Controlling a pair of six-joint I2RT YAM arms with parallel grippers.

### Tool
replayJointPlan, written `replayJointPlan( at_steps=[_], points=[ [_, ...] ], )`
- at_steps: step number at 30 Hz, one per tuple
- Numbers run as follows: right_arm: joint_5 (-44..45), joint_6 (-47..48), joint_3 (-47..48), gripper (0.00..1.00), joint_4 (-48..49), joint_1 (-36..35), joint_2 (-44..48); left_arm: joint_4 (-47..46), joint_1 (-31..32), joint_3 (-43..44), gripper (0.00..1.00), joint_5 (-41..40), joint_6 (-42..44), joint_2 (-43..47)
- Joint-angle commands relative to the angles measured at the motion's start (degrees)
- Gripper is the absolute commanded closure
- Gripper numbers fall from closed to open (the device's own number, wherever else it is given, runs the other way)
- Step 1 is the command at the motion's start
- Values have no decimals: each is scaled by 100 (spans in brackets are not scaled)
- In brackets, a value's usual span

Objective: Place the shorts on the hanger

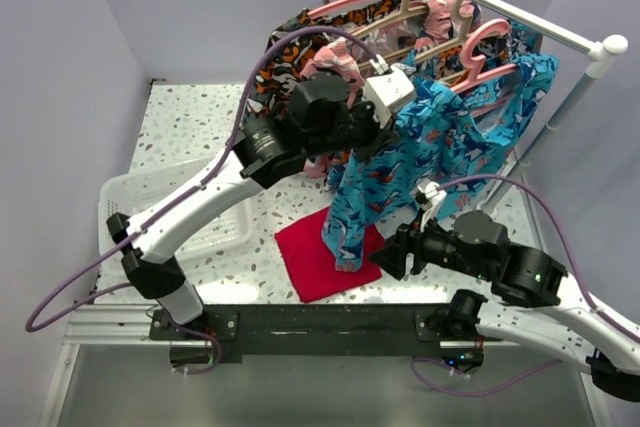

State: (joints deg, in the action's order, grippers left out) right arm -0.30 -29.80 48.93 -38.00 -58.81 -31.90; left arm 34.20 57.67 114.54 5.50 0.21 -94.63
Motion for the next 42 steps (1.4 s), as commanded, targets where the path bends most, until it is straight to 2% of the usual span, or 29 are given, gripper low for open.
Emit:
replayJointPlan(
  at_steps=[1, 8, 16, 42],
  points=[
    [-401, -78, -269, 36, 451, 10, -70, -704, 78, 806, 100, -206, 164, -379],
    [-480, -96, -621, 37, 671, 1, -202, -800, 78, 1596, 100, -216, 155, -952],
    [-436, -131, -700, 37, 715, 1, -203, -950, 78, 1940, 100, -286, 190, -1417],
    [-419, -254, -709, 40, 803, 10, -185, -1494, 16, 2371, 100, -365, 23, -2209]
  ],
)
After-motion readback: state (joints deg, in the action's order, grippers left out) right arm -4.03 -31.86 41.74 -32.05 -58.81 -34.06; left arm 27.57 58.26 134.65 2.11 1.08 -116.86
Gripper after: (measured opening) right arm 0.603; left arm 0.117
